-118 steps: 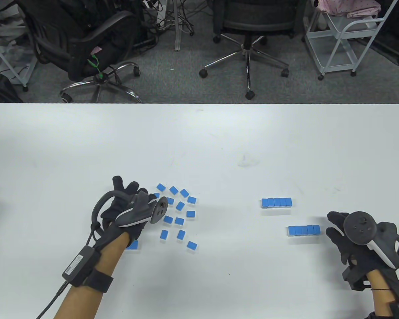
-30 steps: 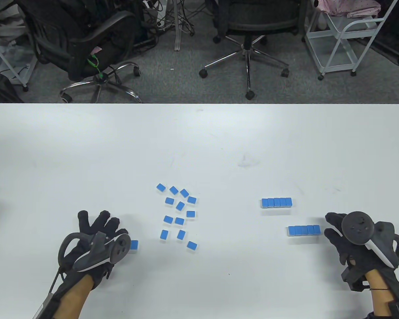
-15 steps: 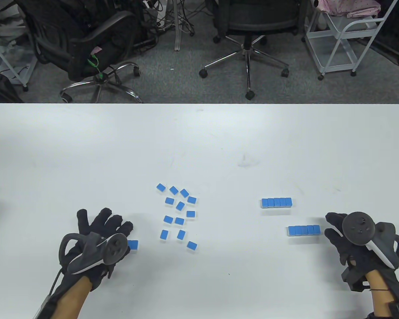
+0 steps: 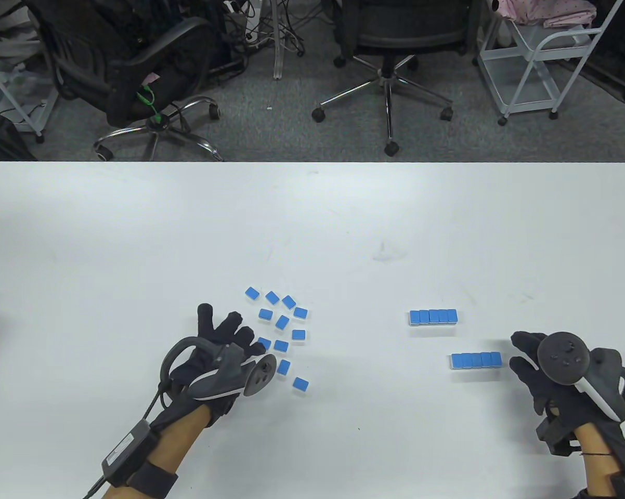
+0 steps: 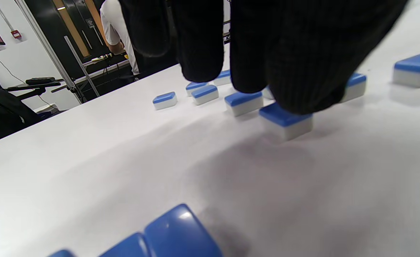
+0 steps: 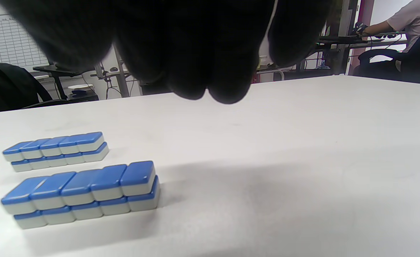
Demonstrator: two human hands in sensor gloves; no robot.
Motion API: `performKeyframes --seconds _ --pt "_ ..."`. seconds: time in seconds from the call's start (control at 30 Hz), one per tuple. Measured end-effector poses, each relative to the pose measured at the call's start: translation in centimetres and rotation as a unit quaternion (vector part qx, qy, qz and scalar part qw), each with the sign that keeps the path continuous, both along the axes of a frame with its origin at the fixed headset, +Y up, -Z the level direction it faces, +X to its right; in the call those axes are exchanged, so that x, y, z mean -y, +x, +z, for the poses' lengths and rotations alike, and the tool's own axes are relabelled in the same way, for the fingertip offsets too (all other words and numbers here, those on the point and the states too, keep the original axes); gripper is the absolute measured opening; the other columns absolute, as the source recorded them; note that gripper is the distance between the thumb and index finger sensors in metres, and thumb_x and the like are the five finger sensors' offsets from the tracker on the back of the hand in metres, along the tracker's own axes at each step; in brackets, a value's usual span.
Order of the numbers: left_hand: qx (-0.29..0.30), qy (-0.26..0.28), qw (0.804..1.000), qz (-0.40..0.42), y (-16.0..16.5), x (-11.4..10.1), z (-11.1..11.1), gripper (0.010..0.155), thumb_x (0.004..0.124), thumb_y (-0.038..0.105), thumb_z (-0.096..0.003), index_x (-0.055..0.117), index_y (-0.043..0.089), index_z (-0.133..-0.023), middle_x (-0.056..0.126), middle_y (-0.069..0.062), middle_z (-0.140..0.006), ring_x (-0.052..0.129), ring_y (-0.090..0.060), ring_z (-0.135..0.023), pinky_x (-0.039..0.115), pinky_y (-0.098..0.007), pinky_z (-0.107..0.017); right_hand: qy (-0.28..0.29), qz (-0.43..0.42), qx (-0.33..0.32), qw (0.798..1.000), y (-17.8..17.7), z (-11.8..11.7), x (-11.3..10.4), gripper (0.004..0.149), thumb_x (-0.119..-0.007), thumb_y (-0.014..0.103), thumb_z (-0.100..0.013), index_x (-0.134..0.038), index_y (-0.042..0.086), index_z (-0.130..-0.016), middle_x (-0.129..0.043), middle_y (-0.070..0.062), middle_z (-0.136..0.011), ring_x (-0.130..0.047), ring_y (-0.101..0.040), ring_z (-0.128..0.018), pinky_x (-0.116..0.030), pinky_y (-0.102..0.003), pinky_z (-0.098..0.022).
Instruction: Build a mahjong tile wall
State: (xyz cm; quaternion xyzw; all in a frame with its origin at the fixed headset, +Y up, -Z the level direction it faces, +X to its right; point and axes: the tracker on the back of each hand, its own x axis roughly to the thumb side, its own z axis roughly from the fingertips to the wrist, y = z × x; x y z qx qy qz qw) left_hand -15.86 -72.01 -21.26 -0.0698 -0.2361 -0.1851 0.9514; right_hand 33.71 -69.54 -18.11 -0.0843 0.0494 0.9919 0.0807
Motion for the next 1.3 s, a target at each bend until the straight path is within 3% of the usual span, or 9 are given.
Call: performKeyframes --seconds 0.4,0.43,0.53,0.67,0.93,1.3 --pt "0.015 -0.030 0.999 -0.017 0.7 1.7 0.1 0.057 0.093 0.054 -0.0391 0.085 0.033 -0.092 0.075 0.008 -0.102 0.053 -0.029 -0.110 0.025 -0.076 -0.075 -0.003 0.003 -0.004 1.000 -0.1 0.0 0.1 0.056 -0.076 0.050 -0.035 -0.073 0.031 -0.088 -0.083 0.000 -0.097 -0.085 -0.028 -0.089 -0.060 -0.057 -0.074" --pt "0.019 -0.035 0.999 -0.025 0.6 1.5 0.2 0.057 0.092 0.055 -0.0391 0.085 0.032 -0.091 0.074 0.006 -0.102 0.052 -0.028 -0.110 0.024 -0.076 -0.074 -0.004 0.003 -0.004 1.000 -0.1 0.0 0.1 0.056 -0.076 0.050 -0.035 -0.073 0.031 -0.088 -0.083 0.000 -0.097 -0.085 -0.028 -0.089 -0.061 -0.057 -0.074" --pt "-0.007 0.020 1.000 0.019 -1.5 -1.1 0.3 0.058 0.091 0.056 -0.0379 0.086 0.032 -0.090 0.075 0.006 -0.102 0.055 -0.028 -0.109 0.029 -0.077 -0.074 -0.002 0.002 -0.005 1.000 -0.1 0.1 0.0 0.056 -0.076 0.050 -0.035 -0.073 0.031 -0.088 -0.083 0.000 -0.097 -0.085 -0.028 -0.089 -0.061 -0.057 -0.074" --pt "-0.063 0.012 0.994 0.084 -5.5 -3.3 0.8 0.058 0.092 0.053 -0.0399 0.083 0.031 -0.093 0.069 0.004 -0.106 0.049 -0.032 -0.111 0.023 -0.078 -0.073 -0.003 0.004 -0.005 1.000 -0.1 -0.1 0.1 0.056 -0.076 0.050 -0.035 -0.073 0.031 -0.088 -0.083 0.000 -0.097 -0.085 -0.028 -0.089 -0.060 -0.057 -0.074" --pt "-0.074 0.003 0.995 0.063 -8.4 -0.9 2.8 0.058 0.092 0.054 -0.0394 0.084 0.034 -0.093 0.068 0.005 -0.108 0.047 -0.032 -0.111 0.023 -0.077 -0.073 -0.008 0.002 -0.007 1.000 -0.4 -0.1 0.2 0.056 -0.076 0.050 -0.035 -0.073 0.031 -0.088 -0.083 0.000 -0.097 -0.085 -0.028 -0.089 -0.060 -0.057 -0.074" --pt "-0.087 -0.004 0.996 0.032 -8.6 0.4 2.3 0.057 0.092 0.054 -0.0400 0.082 0.037 -0.094 0.066 0.004 -0.109 0.047 -0.032 -0.111 0.023 -0.077 -0.073 -0.007 0.001 -0.008 1.000 -0.5 -0.1 0.2 0.056 -0.076 0.050 -0.035 -0.073 0.031 -0.088 -0.083 0.000 -0.097 -0.085 -0.028 -0.089 -0.061 -0.057 -0.074"
